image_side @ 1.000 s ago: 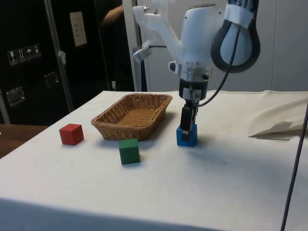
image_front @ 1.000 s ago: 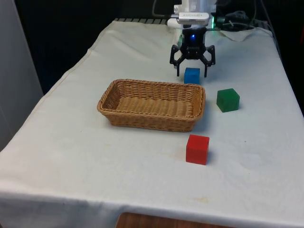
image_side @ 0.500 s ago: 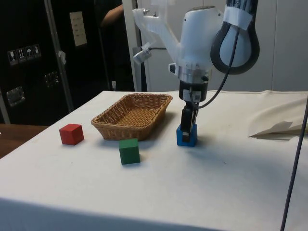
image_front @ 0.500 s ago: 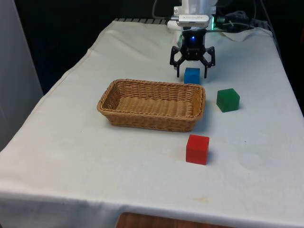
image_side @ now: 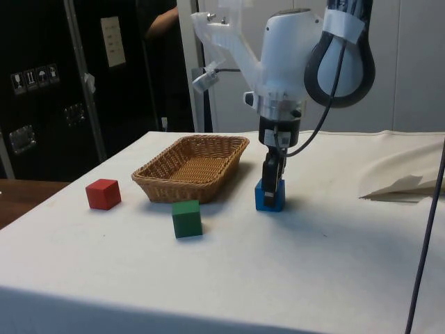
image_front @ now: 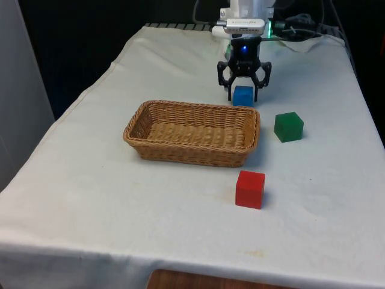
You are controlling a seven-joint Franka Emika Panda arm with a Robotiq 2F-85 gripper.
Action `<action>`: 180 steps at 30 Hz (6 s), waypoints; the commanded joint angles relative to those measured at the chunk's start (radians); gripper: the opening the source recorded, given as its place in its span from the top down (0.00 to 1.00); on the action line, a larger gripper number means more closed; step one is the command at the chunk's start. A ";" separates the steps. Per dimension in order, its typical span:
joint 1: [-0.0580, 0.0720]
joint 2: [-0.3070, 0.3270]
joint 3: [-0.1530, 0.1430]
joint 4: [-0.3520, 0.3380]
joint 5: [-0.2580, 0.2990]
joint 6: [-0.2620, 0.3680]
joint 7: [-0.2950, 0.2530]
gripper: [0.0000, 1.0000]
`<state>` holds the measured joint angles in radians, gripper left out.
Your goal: Pick up the blue cube and place it into the basket.
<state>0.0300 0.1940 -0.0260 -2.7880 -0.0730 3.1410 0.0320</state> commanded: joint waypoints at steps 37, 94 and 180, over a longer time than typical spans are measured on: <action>-0.001 -0.049 -0.020 0.028 0.000 -0.064 -0.051 1.00; -0.005 -0.181 -0.068 0.321 0.004 -0.494 -0.068 1.00; -0.025 0.195 -0.139 0.630 0.022 -0.388 -0.144 1.00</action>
<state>0.0150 0.3900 -0.1800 -2.1540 -0.0680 2.7420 -0.0980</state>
